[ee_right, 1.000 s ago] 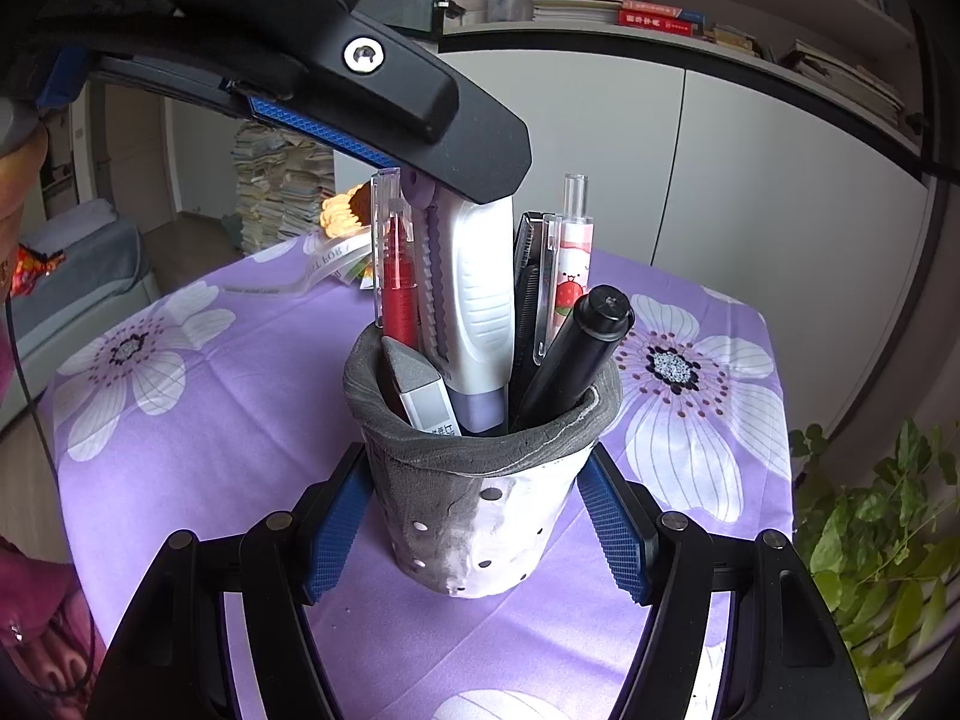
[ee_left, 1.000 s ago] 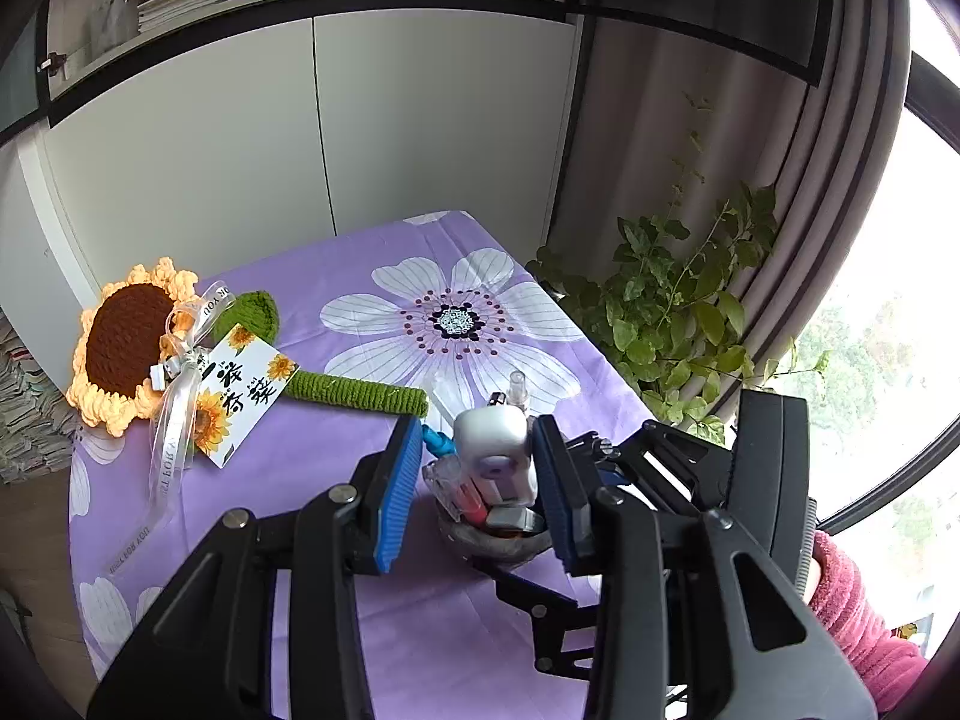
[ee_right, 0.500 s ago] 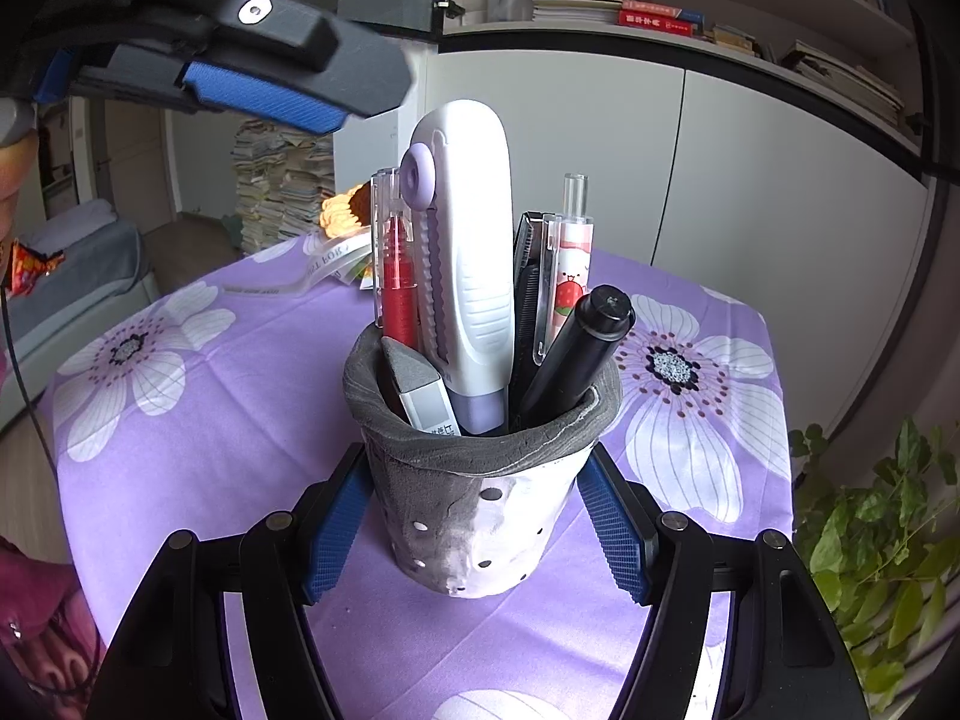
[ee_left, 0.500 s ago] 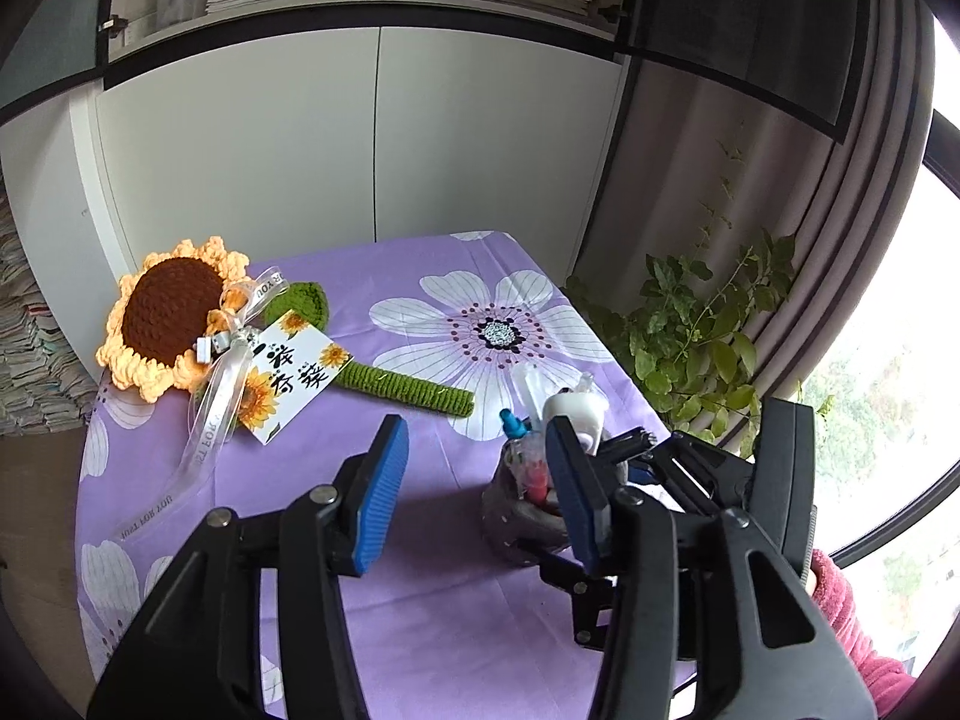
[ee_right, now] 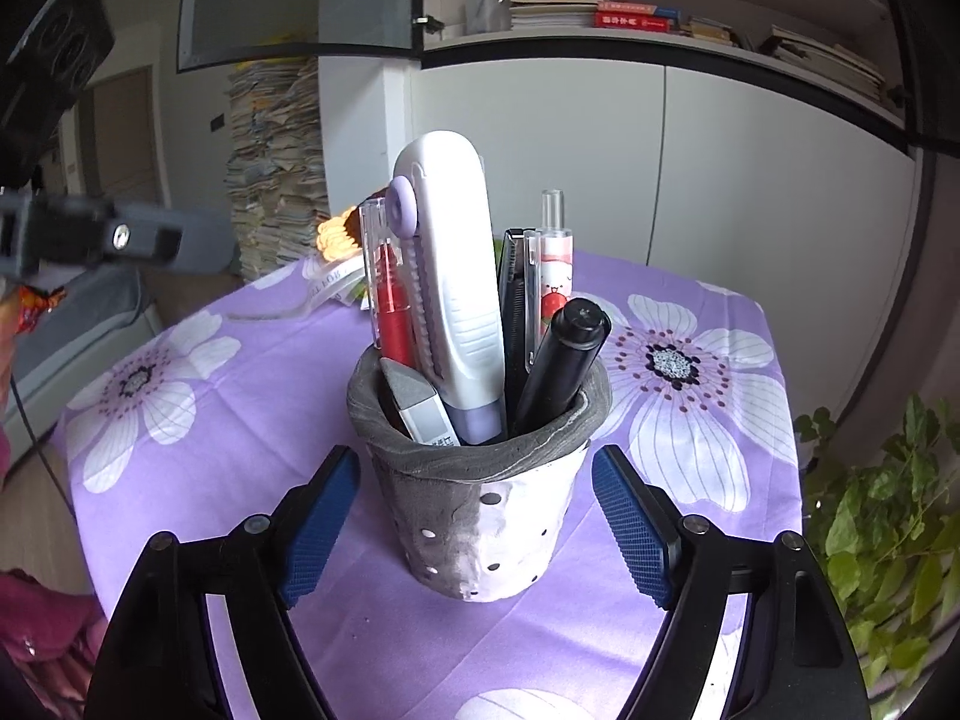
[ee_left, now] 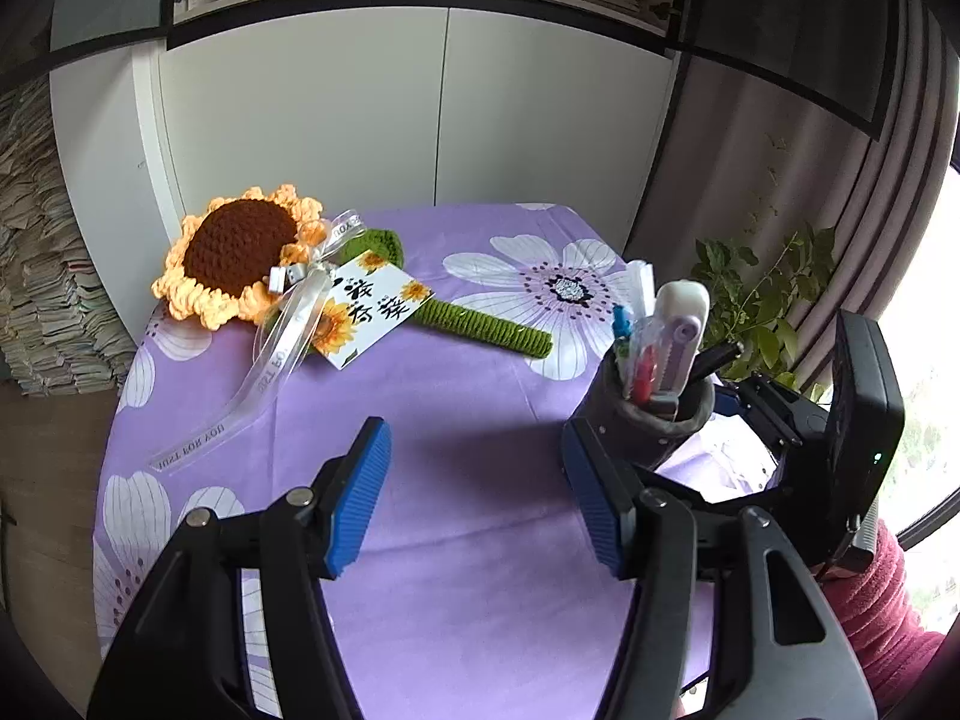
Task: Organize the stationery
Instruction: 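Set the grey cup down on the table with the right gripper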
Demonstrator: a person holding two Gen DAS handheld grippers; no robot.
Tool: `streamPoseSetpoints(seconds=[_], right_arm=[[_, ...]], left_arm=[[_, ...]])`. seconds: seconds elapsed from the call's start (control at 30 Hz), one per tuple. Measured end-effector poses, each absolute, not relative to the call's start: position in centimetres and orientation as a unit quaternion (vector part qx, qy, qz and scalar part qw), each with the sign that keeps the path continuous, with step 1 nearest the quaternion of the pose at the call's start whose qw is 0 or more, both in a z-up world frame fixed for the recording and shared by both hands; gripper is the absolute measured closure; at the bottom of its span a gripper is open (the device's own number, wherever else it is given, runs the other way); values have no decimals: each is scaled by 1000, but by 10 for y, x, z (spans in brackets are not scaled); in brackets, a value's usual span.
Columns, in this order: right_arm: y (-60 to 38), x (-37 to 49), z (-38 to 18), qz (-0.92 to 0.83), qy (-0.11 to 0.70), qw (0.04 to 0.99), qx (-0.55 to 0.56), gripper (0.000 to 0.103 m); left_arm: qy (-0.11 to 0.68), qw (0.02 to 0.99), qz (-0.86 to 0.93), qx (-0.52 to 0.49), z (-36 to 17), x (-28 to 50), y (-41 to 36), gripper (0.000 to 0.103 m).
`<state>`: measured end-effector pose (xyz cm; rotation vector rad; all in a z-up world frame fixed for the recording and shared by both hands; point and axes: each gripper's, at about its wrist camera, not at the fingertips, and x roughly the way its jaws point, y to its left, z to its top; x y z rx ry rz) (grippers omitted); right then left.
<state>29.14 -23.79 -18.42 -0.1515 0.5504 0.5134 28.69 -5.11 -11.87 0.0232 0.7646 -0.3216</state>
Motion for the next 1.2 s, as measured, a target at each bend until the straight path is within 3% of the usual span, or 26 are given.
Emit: streamPoseSetpoints(seconds=[0.37,0.43,0.8,1.2], right_arm=[[-224,287,-178,162,265,950,-26,22],[-219,287,-176,152,264,952,-31,32],[-215,286,-171,121,275,954,-15,32],[-176,277,-146,133,249,959,-20,32]], left_arm=[[372,917,-141,-14,-137,273,-12,43],[369,919,-139,-23,-136,273,-4,43],[362,921,-141,-43,-141,273,25,42],[324,939,-117,-8,-143,274,26,26]])
